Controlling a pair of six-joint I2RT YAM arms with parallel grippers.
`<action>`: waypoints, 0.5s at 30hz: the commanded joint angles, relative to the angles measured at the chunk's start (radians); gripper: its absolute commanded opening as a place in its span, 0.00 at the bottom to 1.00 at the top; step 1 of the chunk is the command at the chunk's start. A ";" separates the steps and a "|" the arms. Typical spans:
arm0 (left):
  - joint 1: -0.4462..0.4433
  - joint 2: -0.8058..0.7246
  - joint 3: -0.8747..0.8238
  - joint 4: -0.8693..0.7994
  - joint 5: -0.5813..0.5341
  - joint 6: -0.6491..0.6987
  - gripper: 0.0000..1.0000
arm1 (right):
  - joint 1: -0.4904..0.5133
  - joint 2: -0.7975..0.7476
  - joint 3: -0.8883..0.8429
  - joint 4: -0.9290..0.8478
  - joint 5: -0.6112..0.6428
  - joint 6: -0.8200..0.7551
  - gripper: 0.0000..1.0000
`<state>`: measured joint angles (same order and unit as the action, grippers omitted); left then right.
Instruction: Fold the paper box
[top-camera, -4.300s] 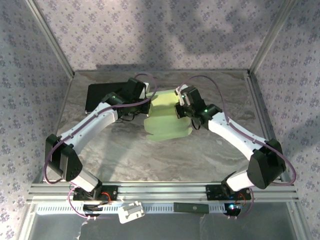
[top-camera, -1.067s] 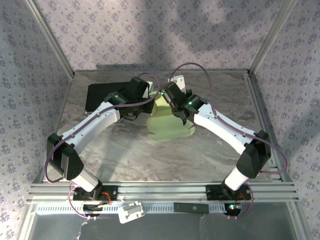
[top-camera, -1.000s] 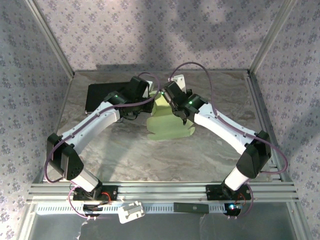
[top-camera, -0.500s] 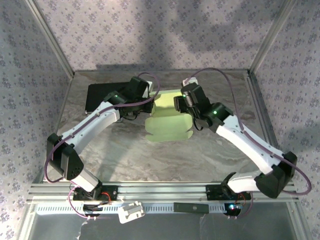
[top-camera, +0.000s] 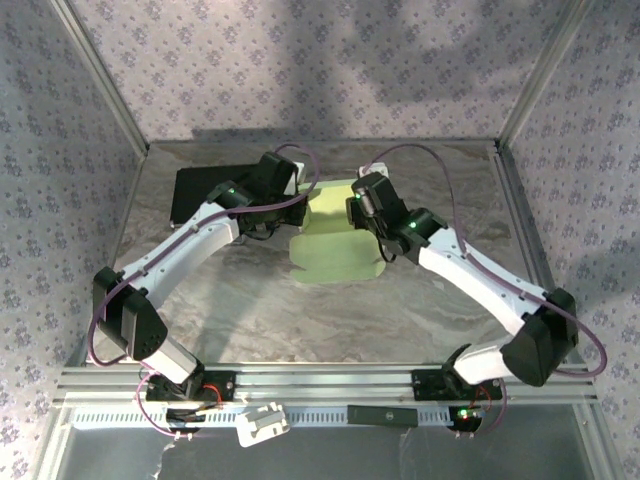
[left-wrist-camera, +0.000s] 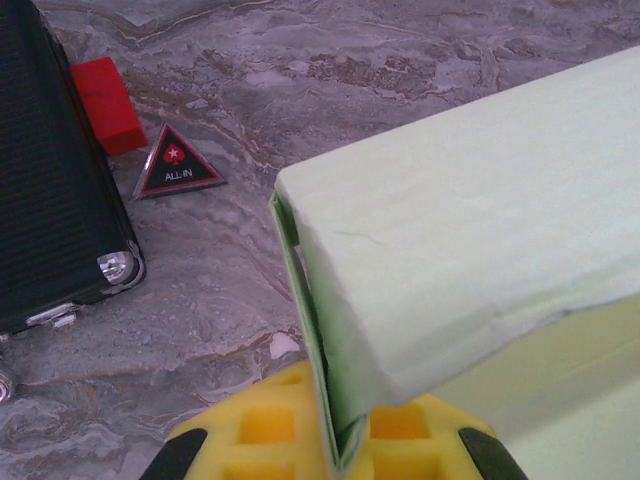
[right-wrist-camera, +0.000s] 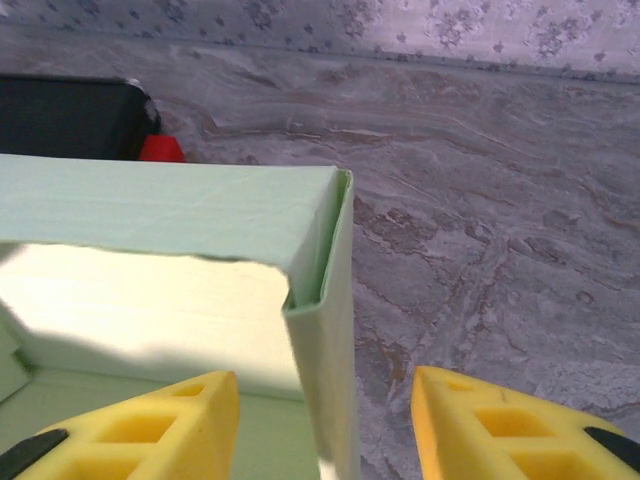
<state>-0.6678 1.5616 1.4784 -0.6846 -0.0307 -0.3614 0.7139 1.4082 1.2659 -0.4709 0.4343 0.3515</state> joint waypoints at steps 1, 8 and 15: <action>-0.001 0.003 0.035 -0.019 0.014 -0.011 0.00 | 0.001 0.037 0.079 -0.004 0.078 0.006 0.46; -0.002 0.002 0.035 -0.017 0.018 -0.007 0.00 | -0.011 0.110 0.142 -0.044 0.138 0.009 0.30; -0.002 0.002 0.035 -0.017 0.017 -0.007 0.00 | -0.007 0.156 0.169 -0.085 0.187 0.032 0.15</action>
<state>-0.6678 1.5620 1.4784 -0.6865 -0.0269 -0.3611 0.7074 1.5417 1.3979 -0.5003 0.5533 0.3603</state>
